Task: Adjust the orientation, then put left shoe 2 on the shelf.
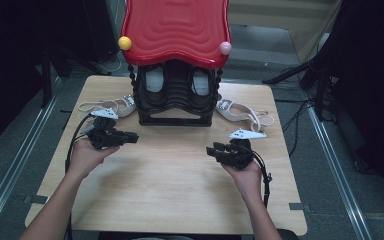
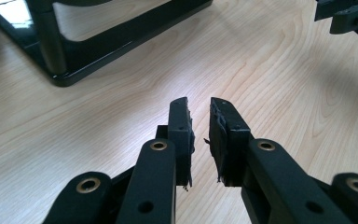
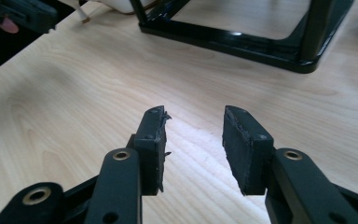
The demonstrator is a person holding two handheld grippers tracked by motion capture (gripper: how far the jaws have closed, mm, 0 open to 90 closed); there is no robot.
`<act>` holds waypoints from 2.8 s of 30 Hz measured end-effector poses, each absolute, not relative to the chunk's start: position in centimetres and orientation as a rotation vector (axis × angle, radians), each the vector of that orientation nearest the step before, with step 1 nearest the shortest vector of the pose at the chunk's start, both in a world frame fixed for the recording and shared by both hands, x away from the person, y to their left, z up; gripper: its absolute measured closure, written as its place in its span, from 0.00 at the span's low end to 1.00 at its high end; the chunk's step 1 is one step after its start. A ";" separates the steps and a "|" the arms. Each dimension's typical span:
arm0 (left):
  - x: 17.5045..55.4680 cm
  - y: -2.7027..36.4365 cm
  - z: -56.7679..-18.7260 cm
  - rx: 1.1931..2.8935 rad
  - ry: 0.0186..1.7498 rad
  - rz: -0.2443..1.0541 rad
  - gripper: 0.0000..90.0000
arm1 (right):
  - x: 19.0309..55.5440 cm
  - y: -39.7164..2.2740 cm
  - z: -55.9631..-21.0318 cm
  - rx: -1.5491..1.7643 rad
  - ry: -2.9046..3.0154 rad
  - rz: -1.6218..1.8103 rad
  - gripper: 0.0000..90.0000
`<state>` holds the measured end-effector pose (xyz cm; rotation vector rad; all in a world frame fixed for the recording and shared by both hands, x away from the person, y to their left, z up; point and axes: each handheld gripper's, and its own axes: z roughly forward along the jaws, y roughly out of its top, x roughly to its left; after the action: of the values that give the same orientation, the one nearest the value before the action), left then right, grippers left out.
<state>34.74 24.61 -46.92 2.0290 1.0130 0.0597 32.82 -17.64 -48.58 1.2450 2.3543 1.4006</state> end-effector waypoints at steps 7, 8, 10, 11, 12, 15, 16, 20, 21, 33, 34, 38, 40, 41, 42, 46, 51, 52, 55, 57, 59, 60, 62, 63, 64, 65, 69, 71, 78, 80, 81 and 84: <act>34.7 26.1 -47.1 2.013 1.035 0.091 0.96 | 33.2 -18.0 -48.8 1.264 2.328 1.354 0.69; 34.8 26.3 -47.2 2.009 1.043 0.099 0.97 | 33.3 -18.0 -48.8 1.262 2.326 1.357 0.69; 34.9 26.8 -47.4 2.006 1.059 0.105 0.98 | 33.4 -18.1 -48.8 1.267 2.328 1.355 0.69; 34.9 27.0 -47.5 2.006 1.066 0.117 0.99 | 33.5 -18.0 -48.8 1.270 2.332 1.347 0.69; 34.9 27.2 -47.5 2.001 1.074 0.121 0.99 | 33.5 -18.0 -48.8 1.270 2.331 1.348 0.69; 35.0 28.1 -47.7 1.992 1.094 0.136 1.00 | 33.6 -17.8 -48.9 1.266 2.340 1.337 0.69; 35.0 28.4 -47.8 1.987 1.103 0.141 1.00 | 33.6 -17.7 -48.9 1.266 2.344 1.338 0.69; 35.3 29.7 -48.1 1.963 1.132 0.157 1.00 | 33.6 -17.7 -49.0 1.266 2.348 1.327 0.69; 35.4 30.1 -48.2 1.964 1.139 0.161 1.00 | 33.7 -17.7 -49.0 1.263 2.348 1.328 0.69; 37.3 32.7 -49.7 1.894 1.234 0.216 1.00 | 34.3 -17.0 -49.3 1.249 2.384 1.300 0.68; 37.6 32.5 -49.7 1.892 1.232 0.224 1.00 | 34.3 -17.0 -49.3 1.247 2.385 1.300 0.68; 38.9 31.7 -49.9 1.914 1.232 0.248 1.00 | 34.2 -17.1 -49.2 1.252 2.376 1.302 0.68; 39.6 31.4 -49.9 1.909 1.230 0.256 1.00 | 34.2 -17.1 -49.2 1.254 2.370 1.305 0.68; 40.0 31.3 -50.0 1.900 1.233 0.255 1.00 | 34.2 -17.1 -49.1 1.255 2.368 1.308 0.68; 40.4 31.3 -50.2 1.896 1.237 0.255 1.00 | 34.2 -17.1 -49.1 1.256 2.365 1.304 0.68; 41.7 31.0 -50.8 1.897 1.258 0.258 1.00 | 34.2 -17.2 -49.2 1.262 2.370 1.300 0.68; 43.1 30.8 -52.0 1.894 1.277 0.265 1.00 | 34.0 -17.3 -49.1 1.265 2.356 1.307 0.68; 43.3 30.8 -52.1 1.893 1.275 0.266 1.00 | 33.9 -17.4 -49.1 1.266 2.355 1.312 0.68; 43.7 30.6 -52.4 1.867 1.282 0.281 1.00 | 33.8 -17.4 -49.1 1.264 2.354 1.308 0.68; 44.1 30.2 -52.6 1.892 1.291 0.290 1.00 | 33.7 -17.5 -49.2 1.264 2.354 1.305 0.68; 44.3 29.8 -52.7 1.901 1.290 0.313 1.00 | 33.5 -17.6 -49.2 1.271 2.352 1.300 0.68; 44.5 29.7 -52.7 1.897 1.291 0.304 1.00 | 33.4 -17.6 -49.2 1.274 2.353 1.297 0.68; 44.7 29.7 -52.8 1.896 1.294 0.314 1.00 | 33.3 -17.7 -49.2 1.281 2.355 1.288 0.68; 44.9 29.7 -52.8 1.891 1.294 0.308 1.00 | 33.2 -17.8 -49.3 1.282 2.355 1.286 0.68; 45.0 29.6 -52.8 1.891 1.297 0.309 1.00 | 33.1 -17.8 -49.3 1.288 2.351 1.286 0.67; 45.1 29.5 -52.8 1.888 1.299 0.318 1.00 | 33.0 -17.9 -49.3 1.286 2.348 1.285 0.67; 45.7 29.5 -52.8 1.870 1.324 0.314 1.00 | 32.7 -18.1 -49.4 1.295 2.338 1.280 0.68; 46.0 29.3 -52.8 1.864 1.333 0.317 1.00 | 32.5 -18.2 -49.4 1.301 2.327 1.283 0.67; 46.8 28.7 -52.8 1.842 1.364 0.339 1.00 | 31.9 -18.8 -49.5 1.322 2.307 1.275 0.67; 46.8 28.7 -52.8 1.837 1.362 0.317 1.00 | 31.9 -18.9 -49.5 1.325 2.305 1.275 0.67; 46.7 28.7 -52.7 1.833 1.361 0.306 1.00 | 31.9 -18.9 -49.5 1.324 2.305 1.274 0.67; 46.5 28.7 -52.4 1.845 1.349 0.281 1.00 | 31.8 -18.9 -49.5 1.321 2.303 1.276 0.67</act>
<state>46.50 28.74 -52.35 1.8448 1.3488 0.2813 31.83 -18.94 -49.48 1.3213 2.3034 1.2759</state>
